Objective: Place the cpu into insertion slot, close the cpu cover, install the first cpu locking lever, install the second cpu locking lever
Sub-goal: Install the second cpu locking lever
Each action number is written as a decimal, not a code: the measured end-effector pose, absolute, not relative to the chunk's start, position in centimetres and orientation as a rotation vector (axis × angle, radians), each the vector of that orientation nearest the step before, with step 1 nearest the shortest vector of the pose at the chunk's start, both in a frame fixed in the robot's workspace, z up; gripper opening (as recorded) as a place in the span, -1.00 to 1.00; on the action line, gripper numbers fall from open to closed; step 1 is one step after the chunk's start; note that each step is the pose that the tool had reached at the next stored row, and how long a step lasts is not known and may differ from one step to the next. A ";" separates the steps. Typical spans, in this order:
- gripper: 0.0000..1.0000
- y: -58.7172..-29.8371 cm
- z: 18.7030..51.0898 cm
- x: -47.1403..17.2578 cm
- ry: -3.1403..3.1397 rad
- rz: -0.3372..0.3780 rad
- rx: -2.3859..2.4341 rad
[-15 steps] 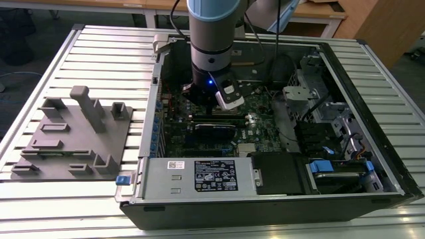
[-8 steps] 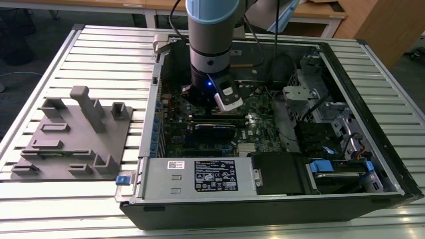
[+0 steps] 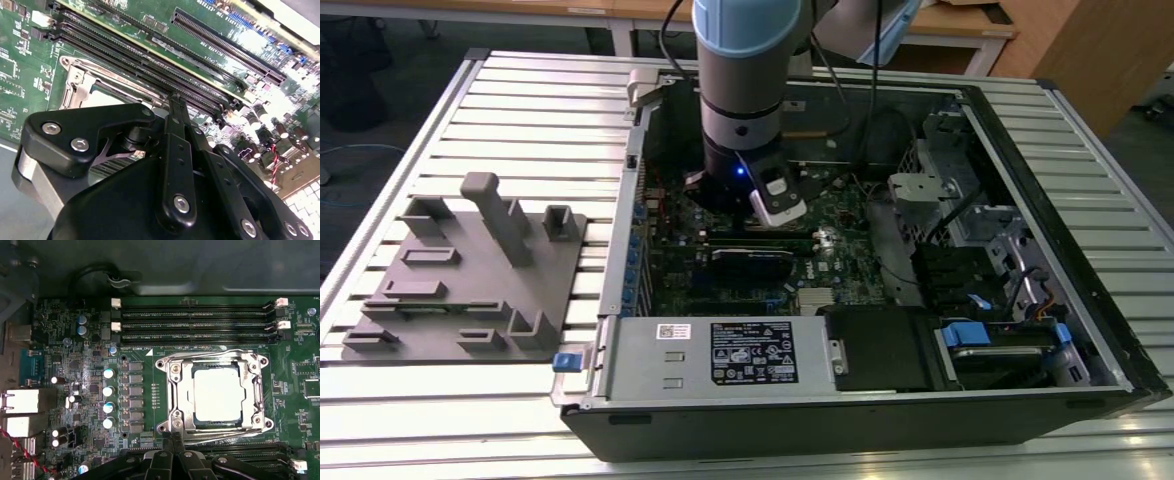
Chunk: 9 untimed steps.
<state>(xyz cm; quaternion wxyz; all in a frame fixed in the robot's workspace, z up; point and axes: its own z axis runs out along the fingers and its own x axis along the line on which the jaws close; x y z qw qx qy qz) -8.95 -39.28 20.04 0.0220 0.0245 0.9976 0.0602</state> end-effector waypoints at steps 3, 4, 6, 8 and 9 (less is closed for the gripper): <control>-0.80 -39.3 19.8 -9.0 3.091 0.203 0.076; -0.80 -39.4 19.8 -9.1 3.090 0.207 0.076; -0.80 -39.4 19.7 -9.1 3.090 0.222 0.077; -0.80 -39.4 19.6 -9.1 3.088 0.239 0.077; -0.80 -39.4 19.5 -9.1 3.086 0.249 0.077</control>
